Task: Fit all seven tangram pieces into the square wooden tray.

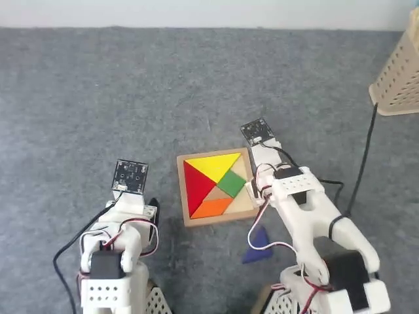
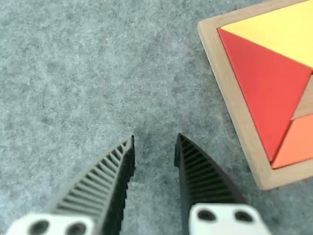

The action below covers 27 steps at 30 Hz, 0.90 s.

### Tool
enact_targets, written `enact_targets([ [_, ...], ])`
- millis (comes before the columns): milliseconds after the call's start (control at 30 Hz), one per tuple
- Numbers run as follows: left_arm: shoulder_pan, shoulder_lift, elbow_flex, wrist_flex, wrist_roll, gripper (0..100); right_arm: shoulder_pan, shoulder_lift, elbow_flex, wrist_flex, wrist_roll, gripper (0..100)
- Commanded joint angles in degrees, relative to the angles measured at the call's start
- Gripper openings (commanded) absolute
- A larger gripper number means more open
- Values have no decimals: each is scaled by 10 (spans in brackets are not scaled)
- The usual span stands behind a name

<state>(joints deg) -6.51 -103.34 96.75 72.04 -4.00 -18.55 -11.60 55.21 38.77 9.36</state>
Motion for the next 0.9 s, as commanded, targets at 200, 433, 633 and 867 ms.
enact_targets([
  [200, 0, -9, -2, 3, 4, 133, 81, -2, -25, 11, 9, 39],
  [433, 0, -9, -2, 3, 4, 133, 87, -2, -91, 116, 10, 54],
  [633, 0, -9, -2, 3, 4, 133, 83, 4, -192, 233, 49, 232],
  [867, 0, -9, -2, 3, 4, 133, 61, 12, -239, 246, 127, 255],
])
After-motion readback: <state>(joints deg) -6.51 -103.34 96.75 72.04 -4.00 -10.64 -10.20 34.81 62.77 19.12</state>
